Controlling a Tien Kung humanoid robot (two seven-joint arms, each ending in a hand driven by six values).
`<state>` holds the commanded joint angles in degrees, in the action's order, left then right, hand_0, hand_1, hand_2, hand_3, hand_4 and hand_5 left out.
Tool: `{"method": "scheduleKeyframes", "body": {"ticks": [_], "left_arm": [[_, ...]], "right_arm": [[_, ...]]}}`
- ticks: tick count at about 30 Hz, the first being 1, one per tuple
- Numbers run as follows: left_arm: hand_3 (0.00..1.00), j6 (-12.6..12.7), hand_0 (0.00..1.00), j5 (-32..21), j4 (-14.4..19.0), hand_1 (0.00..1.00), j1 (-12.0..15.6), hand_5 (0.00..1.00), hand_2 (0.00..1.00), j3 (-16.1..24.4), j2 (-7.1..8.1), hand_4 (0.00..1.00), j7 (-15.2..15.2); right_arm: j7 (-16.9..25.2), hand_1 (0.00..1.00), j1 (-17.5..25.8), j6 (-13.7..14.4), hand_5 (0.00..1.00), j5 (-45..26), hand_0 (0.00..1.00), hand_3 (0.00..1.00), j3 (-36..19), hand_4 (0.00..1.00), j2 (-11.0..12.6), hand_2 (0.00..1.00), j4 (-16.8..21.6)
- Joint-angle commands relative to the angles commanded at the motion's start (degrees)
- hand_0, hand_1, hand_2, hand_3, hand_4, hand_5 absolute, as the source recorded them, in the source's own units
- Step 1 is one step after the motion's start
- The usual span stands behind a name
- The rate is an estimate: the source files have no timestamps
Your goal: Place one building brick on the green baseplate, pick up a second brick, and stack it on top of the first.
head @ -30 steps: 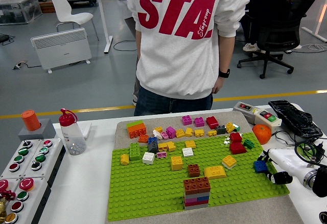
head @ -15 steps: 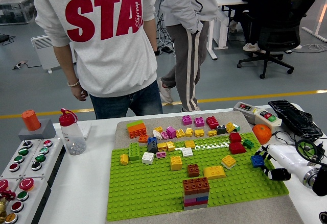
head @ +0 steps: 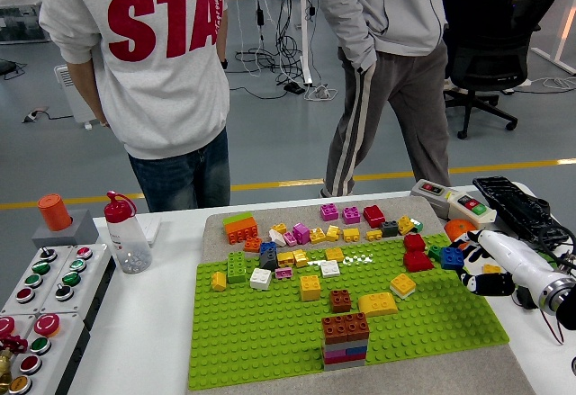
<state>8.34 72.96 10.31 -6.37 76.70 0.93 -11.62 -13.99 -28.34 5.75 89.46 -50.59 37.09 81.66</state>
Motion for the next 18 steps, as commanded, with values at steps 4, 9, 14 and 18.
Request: {"method": "scheduleKeyframes", "body": {"ticks": [4, 9, 14, 18], "left_arm": [[0.576, 0.1, 0.660, -0.1, 0.0, 0.681, 0.0, 0.998, 0.700, 0.0, 0.06, 0.298, 0.0], [0.576, 0.1, 0.660, -0.1, 0.0, 0.681, -0.1, 0.998, 0.700, 0.0, 0.13, 0.298, 0.0], [0.576, 0.1, 0.659, 0.0, 0.0, 0.680, -0.2, 0.998, 0.699, 0.1, 0.17, 0.298, 0.0], [0.576, 0.1, 0.659, 0.0, 0.0, 0.681, -0.3, 0.998, 0.699, 0.1, 0.20, 0.298, 0.0]], "right_arm": [[-3.8, 0.758, 0.3, -0.9, 0.114, -1.2, 0.886, 0.556, 0.0, 0.457, 0.9, 0.741, 6.2], [-6.2, 0.758, 0.3, -1.3, 0.114, -1.4, 0.886, 0.556, 1.6, 0.457, 1.4, 0.741, 12.9], [-7.2, 0.761, -0.2, -0.9, 0.116, 1.0, 0.890, 0.558, 4.3, 0.454, 1.5, 0.745, 19.0], [-8.1, 0.763, -0.9, -0.5, 0.120, 3.9, 0.893, 0.559, 6.5, 0.452, 1.5, 0.749, 20.3]]}}
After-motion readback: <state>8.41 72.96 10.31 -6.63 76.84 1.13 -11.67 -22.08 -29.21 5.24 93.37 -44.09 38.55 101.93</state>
